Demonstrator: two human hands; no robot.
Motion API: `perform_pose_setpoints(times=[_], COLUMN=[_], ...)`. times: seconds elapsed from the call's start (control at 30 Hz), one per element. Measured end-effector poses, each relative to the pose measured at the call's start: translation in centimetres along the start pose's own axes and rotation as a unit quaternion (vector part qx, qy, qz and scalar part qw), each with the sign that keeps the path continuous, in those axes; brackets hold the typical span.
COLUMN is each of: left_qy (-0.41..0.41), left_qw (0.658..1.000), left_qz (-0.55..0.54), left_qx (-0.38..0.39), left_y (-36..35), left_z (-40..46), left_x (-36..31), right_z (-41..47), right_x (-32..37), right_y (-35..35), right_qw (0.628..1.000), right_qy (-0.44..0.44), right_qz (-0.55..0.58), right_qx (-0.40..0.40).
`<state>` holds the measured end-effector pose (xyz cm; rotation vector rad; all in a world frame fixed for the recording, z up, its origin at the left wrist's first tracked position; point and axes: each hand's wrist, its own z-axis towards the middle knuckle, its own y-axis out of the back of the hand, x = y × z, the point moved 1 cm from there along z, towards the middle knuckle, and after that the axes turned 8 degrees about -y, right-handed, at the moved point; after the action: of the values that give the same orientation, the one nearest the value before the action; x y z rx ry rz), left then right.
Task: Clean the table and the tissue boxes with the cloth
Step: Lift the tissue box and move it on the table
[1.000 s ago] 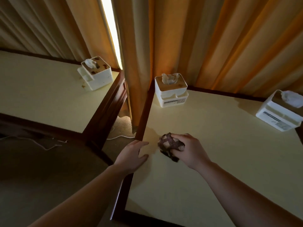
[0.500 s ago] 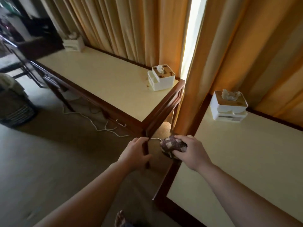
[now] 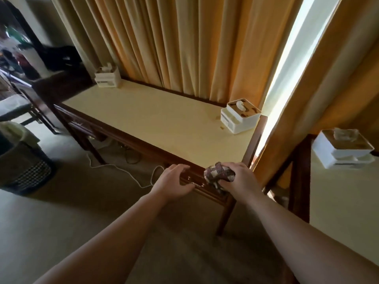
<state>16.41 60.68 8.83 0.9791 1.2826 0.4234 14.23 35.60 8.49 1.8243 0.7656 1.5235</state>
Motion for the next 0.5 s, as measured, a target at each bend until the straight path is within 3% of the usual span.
perform_pose_setpoints(times=[0.23,0.5], left_qy=[-0.043,-0.065], left_qw=[0.999,0.995], left_qz=[-0.002,0.002], left_qx=[0.029,0.073], left_y=[2.2,1.8], left_z=[6.4,17.2], left_x=[4.3,7.7], right_z=[5.7,15.4], right_x=[3.3,1.4], right_y=[-1.1,-3.5], right_qw=[0.999,0.994], right_qy=[-0.033,-0.088], right_qz=[-0.006,-0.026], right_qx=[-0.037,-0.067])
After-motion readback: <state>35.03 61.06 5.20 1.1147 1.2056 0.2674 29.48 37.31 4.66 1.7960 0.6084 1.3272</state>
